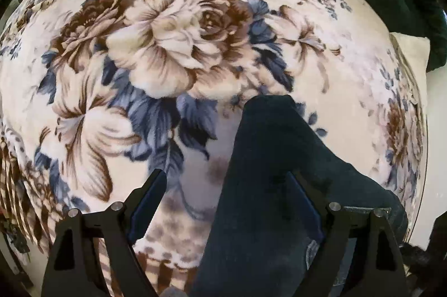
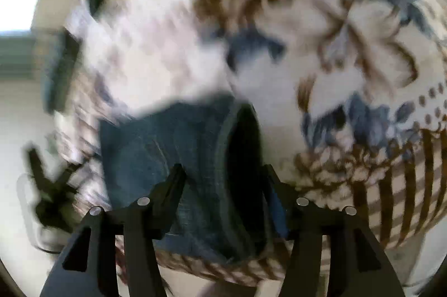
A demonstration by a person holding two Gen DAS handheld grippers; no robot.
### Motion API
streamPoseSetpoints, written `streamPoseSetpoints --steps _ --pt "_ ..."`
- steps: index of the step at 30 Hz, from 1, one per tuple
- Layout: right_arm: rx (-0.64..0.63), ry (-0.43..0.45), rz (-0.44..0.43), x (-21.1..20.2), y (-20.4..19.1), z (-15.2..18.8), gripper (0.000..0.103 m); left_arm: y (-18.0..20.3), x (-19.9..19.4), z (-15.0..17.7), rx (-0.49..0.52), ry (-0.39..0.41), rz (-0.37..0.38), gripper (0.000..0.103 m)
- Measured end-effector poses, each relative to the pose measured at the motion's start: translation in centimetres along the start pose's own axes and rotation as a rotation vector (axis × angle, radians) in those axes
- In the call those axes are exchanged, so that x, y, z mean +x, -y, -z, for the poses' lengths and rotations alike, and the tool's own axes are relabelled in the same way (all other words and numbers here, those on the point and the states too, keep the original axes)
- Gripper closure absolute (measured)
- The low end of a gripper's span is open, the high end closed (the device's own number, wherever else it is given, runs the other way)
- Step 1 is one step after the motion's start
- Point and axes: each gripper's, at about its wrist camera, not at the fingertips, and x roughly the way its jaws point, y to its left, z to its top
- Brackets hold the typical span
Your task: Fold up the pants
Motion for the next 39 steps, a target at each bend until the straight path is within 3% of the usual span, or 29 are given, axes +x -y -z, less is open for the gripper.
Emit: streamPoseSetpoints --steps 1,4,8,11,13,14,15,16,18,21,23,26,29,30,31,35,39 --pt "0.008 0.025 -0.030 0.4 -0.1 0.3 0.096 0.1 0.1 0.0 0.009 -0.004 0.001 0.017" --pt "-0.034 0.099 0.031 -0.4 -1.5 1.4 0.097 0.2 0.0 0.0 0.032 -0.014 0.014 0.017" --pt "-0.045 0.209 0.065 -5.4 -1.1 2.1 0.097 -0.1 -0.3 0.1 0.019 -0.041 0.067 0.017" --pt "-0.013 0.172 0.096 -6.6 1.5 1.4 0.097 0.3 0.3 0.0 -0.015 -0.065 0.126 0.017" --pt "0.026 0.113 0.061 -5.8 3.3 0.7 0.089 1.3 1.3 -0.4 -0.036 -0.084 0.194 0.017" --pt "0.065 0.098 0.044 -5.4 4.0 0.6 0.081 1.8 2.0 -0.9 -0.035 -0.097 0.214 0.017" --pt "0.087 0.063 0.033 -4.6 4.6 0.6 0.066 2.3 2.6 -1.2 -0.032 -0.108 0.222 0.017" --pt "0.096 0.027 0.047 -3.9 4.9 0.4 0.060 2.9 3.7 -1.7 -0.021 -0.126 0.230 0.017" --pt "0.151 0.039 0.026 -4.4 5.9 1.0 0.060 3.5 5.5 -2.4 -0.005 -0.150 0.216 0.017" --pt "0.230 0.100 -0.030 -6.2 7.1 2.7 0.048 3.3 6.7 -2.7 0.018 -0.151 0.249 0.017" --pt "0.285 0.108 -0.084 -6.7 8.1 4.1 0.045 2.8 6.8 -2.8 0.043 -0.136 0.258 0.024" --pt "0.372 0.057 -0.169 -4.9 9.2 5.6 0.043 2.2 6.5 -2.8 0.036 -0.147 0.296 0.024" --pt "0.435 -0.063 -0.248 -1.0 9.5 5.7 0.040 1.5 5.6 -2.9 0.011 -0.194 0.298 0.024" --pt "0.443 -0.060 -0.271 -0.3 9.4 5.7 0.056 1.2 5.3 -2.8 -0.005 -0.213 0.305 0.024" --pt "0.443 -0.019 -0.256 -0.4 9.1 5.9 0.084 0.9 4.8 -2.5 -0.022 -0.228 0.311 0.024" --pt "0.292 0.159 -0.126 -4.5 5.1 6.8 0.088 0.2 1.6 -1.0 -0.013 -0.187 0.321 0.020" --pt "0.266 0.160 -0.132 -6.9 3.9 9.1 0.088 0.2 0.1 0.7 -0.007 -0.184 0.377 0.012"
